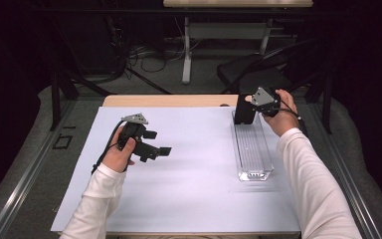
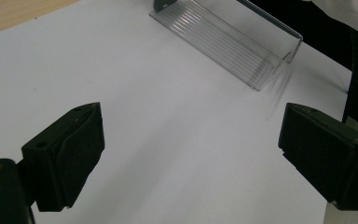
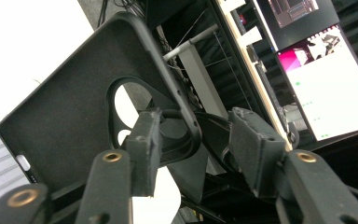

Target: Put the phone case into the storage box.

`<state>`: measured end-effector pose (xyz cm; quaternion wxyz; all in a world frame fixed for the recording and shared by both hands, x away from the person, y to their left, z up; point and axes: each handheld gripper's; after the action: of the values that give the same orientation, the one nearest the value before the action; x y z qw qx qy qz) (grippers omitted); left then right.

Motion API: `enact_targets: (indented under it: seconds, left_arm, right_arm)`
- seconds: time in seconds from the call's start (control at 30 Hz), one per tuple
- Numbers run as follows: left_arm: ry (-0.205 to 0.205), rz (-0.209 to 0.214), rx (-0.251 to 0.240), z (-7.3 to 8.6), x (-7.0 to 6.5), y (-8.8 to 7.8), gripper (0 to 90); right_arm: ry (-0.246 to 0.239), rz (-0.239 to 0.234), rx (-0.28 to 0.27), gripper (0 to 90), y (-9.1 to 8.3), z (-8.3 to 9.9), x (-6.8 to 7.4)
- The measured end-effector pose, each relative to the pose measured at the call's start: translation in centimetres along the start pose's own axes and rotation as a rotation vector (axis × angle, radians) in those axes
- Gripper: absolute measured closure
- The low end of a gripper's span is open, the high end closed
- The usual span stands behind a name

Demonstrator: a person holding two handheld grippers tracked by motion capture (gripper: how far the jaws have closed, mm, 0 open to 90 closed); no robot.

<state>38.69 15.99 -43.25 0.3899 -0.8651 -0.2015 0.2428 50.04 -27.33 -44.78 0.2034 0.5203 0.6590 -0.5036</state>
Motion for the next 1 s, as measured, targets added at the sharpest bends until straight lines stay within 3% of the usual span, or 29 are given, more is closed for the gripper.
enact_targets:
  seconds: [0.23, 0.37, 0.47, 0.8, 1.0]
  left_arm:
    - [-0.001, -0.001, -0.001, 0.0, 0.1, 0.0, 7.4]
    - [-0.002, 0.0, -0.002, 0.0, 0.1, -0.1, 7.4]
    - [-0.003, -0.001, -0.001, 0.0, 0.1, 0.0, 7.4]
    - [-0.006, 0.0, -0.003, 0.0, 0.3, 0.0, 7.5]
    - [-0.005, 0.002, 0.001, 0.0, 0.3, 0.0, 7.5]
  right_arm:
    - [0.003, 0.015, 0.0, 42.2, -0.7, -0.5, 0.1]
    - [0.049, 0.014, -0.002, 40.2, -1.2, -0.7, -0.1]
    - [0.105, -0.017, 0.0, 37.5, -1.4, -0.8, -0.1]
    - [0.162, -0.023, 0.015, 28.6, -1.8, -0.9, -0.3]
    - [0.24, -0.061, 0.014, 23.9, -2.1, -1.0, -0.5]
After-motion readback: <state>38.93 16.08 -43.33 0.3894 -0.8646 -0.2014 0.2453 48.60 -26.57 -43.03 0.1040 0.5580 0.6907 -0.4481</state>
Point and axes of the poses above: each handheld gripper's, and its own axes: y roughly forward along the jaws, z roughly out of its underside, x roughly to its left, and after that the axes turned 14 degrees about x, right-handed
